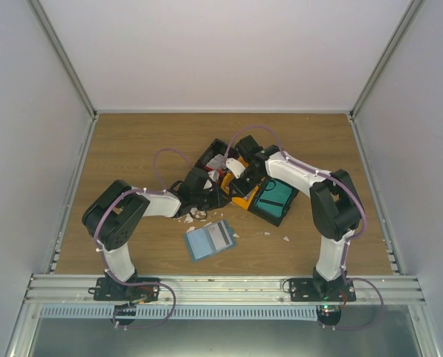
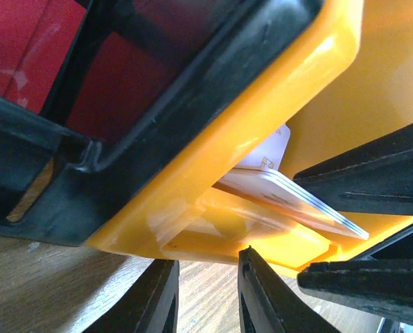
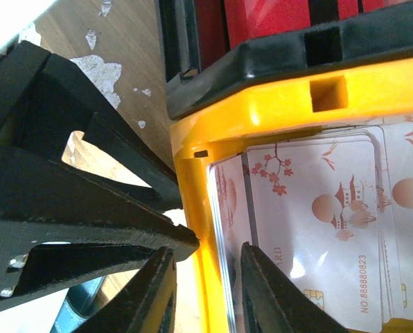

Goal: Put the credit cards into the card holder
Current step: Pick up the credit card from the storage box.

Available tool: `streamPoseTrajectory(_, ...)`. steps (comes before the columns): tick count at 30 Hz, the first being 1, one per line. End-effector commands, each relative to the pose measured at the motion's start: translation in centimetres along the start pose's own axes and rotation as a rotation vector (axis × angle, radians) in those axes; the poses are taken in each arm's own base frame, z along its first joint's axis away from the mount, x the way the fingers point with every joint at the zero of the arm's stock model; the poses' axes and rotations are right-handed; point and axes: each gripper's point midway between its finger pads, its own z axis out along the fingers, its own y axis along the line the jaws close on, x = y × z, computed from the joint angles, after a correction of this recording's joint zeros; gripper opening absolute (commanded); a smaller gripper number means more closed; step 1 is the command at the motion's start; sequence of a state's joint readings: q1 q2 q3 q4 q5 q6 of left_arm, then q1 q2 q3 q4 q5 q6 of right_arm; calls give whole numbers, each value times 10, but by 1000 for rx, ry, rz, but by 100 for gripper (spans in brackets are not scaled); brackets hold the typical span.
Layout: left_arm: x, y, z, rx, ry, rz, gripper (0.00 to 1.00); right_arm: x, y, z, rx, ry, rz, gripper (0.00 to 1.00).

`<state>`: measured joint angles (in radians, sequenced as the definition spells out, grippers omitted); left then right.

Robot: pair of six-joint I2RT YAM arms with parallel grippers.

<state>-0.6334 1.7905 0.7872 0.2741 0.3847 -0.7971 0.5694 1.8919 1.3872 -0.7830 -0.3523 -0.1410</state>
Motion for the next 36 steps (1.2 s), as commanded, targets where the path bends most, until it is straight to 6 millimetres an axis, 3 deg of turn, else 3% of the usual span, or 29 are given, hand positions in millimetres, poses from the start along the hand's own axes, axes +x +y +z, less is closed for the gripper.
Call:
streamPoseTrajectory(1,-7,-4,-6,-3,-47,36,27,-1,-5,7,16,11,20,30)
streamPoseTrajectory(6,-7,-4,-6,-2,-48,39,27,-1,-9,12,27,16,33,38)
streamPoseTrajectory(10,-7,-4,-6,-3,-47,36,27,-1,-8,15,19,24,31,39)
streamPoseTrajectory(22,-8,-3,-5,-7,-48,35,27,-10,10,-3,-42,-41,-6,26)
streamPoseTrajectory(36,-7,-1,-4,-13,-45,33,26,-8,11,-8,-30,-50,0,21)
